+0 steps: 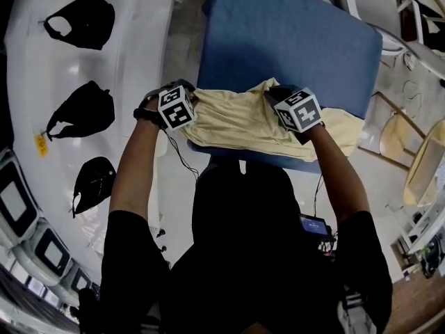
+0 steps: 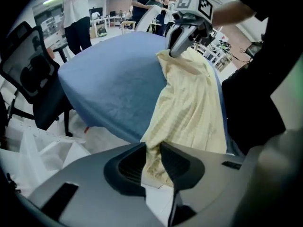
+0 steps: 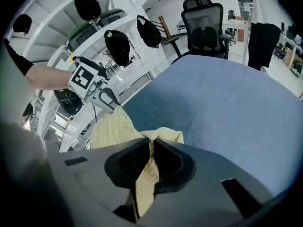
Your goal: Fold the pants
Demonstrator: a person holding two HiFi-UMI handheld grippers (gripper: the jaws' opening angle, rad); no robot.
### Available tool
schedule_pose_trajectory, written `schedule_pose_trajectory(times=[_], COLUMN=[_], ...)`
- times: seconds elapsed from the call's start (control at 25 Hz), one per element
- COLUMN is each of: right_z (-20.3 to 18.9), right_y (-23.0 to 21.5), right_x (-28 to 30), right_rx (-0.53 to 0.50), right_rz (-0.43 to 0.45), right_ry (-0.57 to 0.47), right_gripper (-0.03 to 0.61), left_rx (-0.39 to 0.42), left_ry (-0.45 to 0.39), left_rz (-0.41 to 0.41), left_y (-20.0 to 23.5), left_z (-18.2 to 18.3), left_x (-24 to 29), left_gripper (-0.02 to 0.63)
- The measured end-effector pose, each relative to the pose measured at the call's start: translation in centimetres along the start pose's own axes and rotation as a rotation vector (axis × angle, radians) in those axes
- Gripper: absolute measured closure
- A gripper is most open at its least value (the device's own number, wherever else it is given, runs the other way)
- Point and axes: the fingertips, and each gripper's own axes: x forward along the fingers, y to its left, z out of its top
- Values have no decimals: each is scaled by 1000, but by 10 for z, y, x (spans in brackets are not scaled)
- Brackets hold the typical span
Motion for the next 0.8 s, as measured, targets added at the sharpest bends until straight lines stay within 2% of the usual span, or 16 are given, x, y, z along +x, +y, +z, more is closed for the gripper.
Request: schedule_pose_trajectory(times=[0.12, 0.28, 0.44, 0.6, 0.68, 0.8], right_z=[10, 21, 30, 39, 41, 45], right_y=[-11, -28, -32, -43, -49, -54], right_x=[-7, -24, -26, -9, -1, 6], right_rx=[54, 139, 153, 142, 114, 10], right_rz=[-29, -28, -29, -87, -139, -240], right_ry=[-35, -83, -111, -102, -76, -26], right_gripper=[551, 554, 554, 554, 554, 549], left_rx=[4, -57, -120, -176, -157, -141], left_ry=[2, -28, -70, -51, -33, -24], left_rz=[-39, -40, -4, 25, 29, 48], left_y=[-5, 1, 14, 33, 36, 41], left_z=[-4, -11, -20, -31, -31, -30], left_x=[-2, -15, -27, -20, -17, -14], left_gripper=[588, 589, 589, 589, 589, 589])
